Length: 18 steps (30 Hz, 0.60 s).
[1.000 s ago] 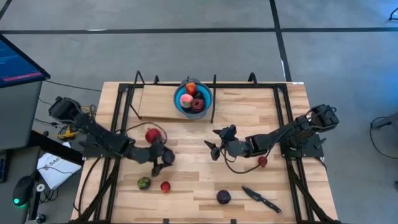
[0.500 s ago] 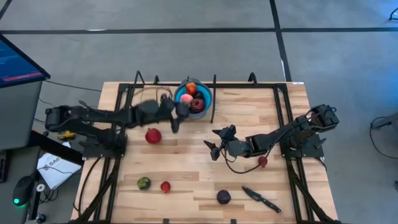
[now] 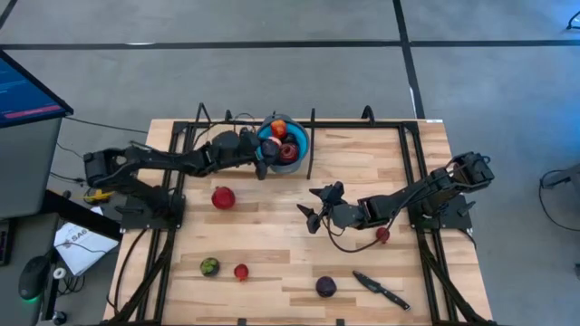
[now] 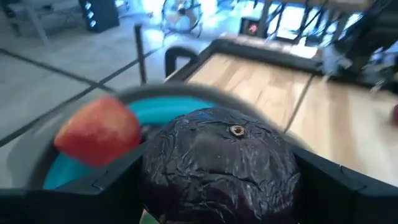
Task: Pick & Place Fruit
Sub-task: Put the top left dark purple mangosteen into the blue strainer bowl on the shelf
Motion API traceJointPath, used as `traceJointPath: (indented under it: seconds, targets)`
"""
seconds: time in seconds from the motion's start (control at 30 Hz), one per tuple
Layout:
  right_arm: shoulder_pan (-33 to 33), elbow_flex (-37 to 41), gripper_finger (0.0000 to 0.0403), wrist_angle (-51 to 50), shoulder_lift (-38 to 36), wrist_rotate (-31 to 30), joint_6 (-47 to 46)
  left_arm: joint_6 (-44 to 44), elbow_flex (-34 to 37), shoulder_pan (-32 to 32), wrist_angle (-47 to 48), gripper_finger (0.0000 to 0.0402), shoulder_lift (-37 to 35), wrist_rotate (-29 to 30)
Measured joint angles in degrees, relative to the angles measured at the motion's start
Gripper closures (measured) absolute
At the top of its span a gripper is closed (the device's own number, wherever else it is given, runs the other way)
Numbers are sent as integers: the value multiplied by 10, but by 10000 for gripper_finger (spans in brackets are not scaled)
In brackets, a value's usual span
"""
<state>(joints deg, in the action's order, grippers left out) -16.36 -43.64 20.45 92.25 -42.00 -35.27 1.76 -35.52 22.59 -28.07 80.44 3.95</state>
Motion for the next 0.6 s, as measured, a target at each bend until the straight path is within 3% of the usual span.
traceJointPath:
  seconds: [0.27, 0.6]
  targets:
    - [0, 0, 70, 0, 0, 0, -7, 0, 0, 0, -4, 69, 41, 6]
    - [0, 0, 70, 3, 0, 0, -8, 1, 0, 19, -3, 26, 33, 2]
